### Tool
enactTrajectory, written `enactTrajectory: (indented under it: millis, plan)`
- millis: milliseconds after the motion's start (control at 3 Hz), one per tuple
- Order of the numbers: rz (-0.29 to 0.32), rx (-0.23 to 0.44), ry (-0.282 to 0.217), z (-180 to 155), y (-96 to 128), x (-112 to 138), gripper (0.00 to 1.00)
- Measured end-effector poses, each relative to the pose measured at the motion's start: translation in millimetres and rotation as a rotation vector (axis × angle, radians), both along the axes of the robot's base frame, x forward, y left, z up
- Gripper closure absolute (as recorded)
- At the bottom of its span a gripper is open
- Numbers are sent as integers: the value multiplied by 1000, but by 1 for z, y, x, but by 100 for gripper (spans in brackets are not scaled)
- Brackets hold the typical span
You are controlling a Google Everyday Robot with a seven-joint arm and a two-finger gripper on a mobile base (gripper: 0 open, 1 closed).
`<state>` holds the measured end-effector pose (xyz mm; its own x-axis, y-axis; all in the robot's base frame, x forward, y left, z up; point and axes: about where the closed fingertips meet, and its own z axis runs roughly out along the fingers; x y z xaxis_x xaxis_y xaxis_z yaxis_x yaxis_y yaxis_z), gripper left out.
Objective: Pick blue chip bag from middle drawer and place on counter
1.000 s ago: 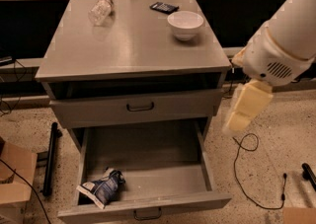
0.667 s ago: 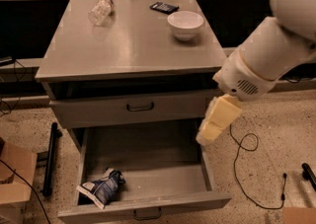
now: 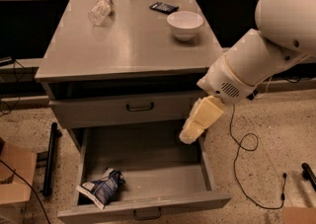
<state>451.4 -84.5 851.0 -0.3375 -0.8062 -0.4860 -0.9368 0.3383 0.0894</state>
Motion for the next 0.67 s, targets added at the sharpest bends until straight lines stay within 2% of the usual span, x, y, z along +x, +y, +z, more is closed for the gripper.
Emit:
enactTrajectory:
  millis: [333,667]
  plan:
    - [5,16,39,-25,17,4,0]
    - [7,72,88,-61,57,9,0]
